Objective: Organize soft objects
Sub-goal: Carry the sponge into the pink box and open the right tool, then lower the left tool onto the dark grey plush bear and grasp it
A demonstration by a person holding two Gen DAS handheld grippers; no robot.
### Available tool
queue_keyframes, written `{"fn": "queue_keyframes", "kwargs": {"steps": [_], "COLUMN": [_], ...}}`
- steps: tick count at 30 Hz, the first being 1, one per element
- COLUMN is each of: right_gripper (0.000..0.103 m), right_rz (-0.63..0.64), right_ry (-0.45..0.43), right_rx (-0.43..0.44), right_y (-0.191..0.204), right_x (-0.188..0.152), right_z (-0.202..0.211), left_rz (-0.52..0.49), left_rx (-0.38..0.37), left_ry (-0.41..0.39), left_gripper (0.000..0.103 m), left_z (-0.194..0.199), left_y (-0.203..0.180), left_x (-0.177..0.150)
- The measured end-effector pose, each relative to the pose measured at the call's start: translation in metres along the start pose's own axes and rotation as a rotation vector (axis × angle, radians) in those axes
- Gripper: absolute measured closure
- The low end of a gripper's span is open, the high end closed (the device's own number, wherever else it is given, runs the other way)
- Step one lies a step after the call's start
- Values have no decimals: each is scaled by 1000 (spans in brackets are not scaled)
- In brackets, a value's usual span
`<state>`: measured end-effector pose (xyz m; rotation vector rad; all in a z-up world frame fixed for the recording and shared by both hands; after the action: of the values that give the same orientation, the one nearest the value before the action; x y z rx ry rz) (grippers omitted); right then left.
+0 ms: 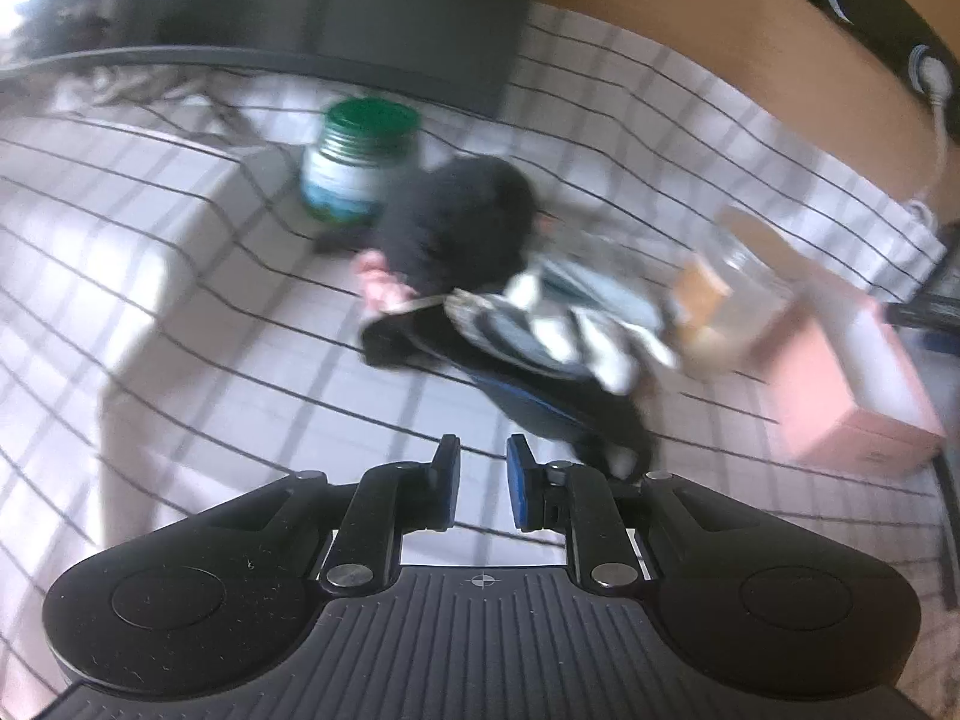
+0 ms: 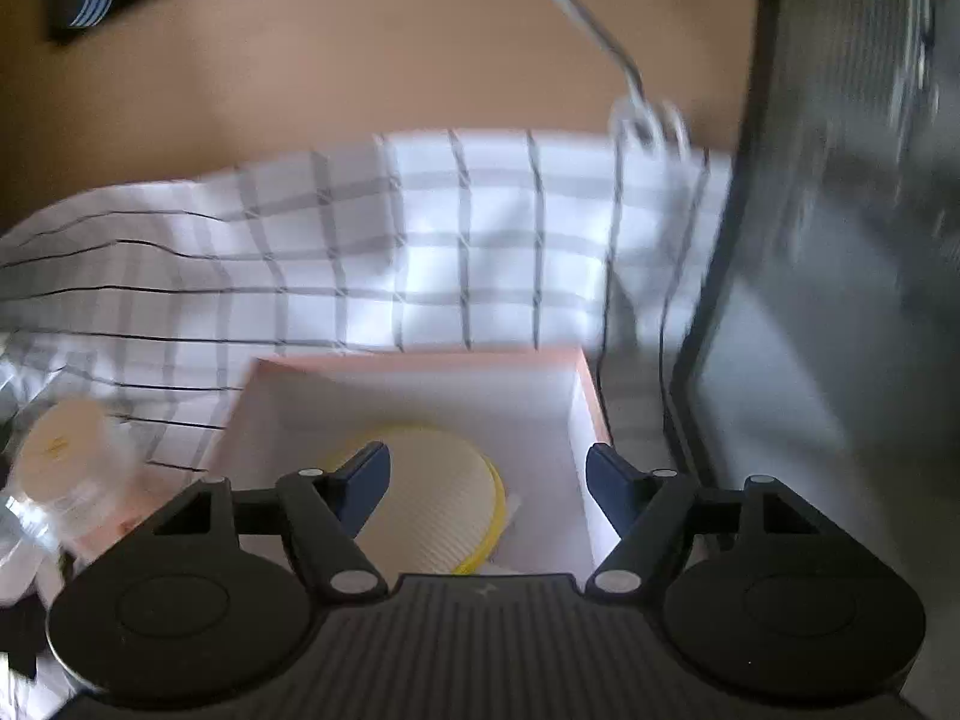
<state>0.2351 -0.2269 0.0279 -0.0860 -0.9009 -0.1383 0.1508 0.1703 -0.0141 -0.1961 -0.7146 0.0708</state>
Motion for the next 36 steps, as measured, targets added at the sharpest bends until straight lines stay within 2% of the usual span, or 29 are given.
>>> {"fn": "queue_keyframes", "kwargs": {"steps": [2, 6, 10, 15, 20, 23, 26, 29, 33, 36], "right_gripper": [19, 16, 14, 14, 14, 14, 14, 14, 14, 14], "right_rz": [70, 219, 285, 331, 371, 420, 443, 441, 428, 404], "right_ry": [-59, -133, -111, -61, -48, -55, -46, 2, 29, 43], "right_rx": [0, 37, 159, 304, 382, 401, 424, 415, 389, 363], "right_y": [12, 53, 107, 172, 233, 265, 279, 278, 262, 245], "right_x": [2, -9, -33, -54, -54, -54, -64, -79, -92, -98], "right_z": [21, 59, 76, 78, 73, 75, 78, 75, 74, 74], "left_rz": [16, 42, 18, 5, 37, 55, -7, -136, -334, -404], "left_rx": [28, 36, -14, -55, -86, -113, -116, -117, -68, -82], "left_ry": [-30, -81, -85, -71, -57, -86, -158, -196, -109, -64], "left_gripper": [85, 85, 85, 85, 85, 85, 85, 84, 82, 81], "left_z": [1, 3, 6, 7, 11, 11, 6, -10, -49, -62], "left_y": [10, 21, 18, 20, 36, 40, 31, 10, -3, -5], "left_x": [7, 21, 25, 21, 19, 43, 83, 114, 120, 116]}}
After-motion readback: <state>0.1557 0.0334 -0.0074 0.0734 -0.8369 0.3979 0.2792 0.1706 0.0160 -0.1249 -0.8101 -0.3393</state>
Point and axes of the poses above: each gripper's, at about its wrist camera, not at the fingertips, and z roughly against the way its jaws point, y to its left, x to its top, the point moved 10 cm from there along -z, roughly the way its jaws point, and after that the axes turned 2 degrees about x, right-handed, at the moved point
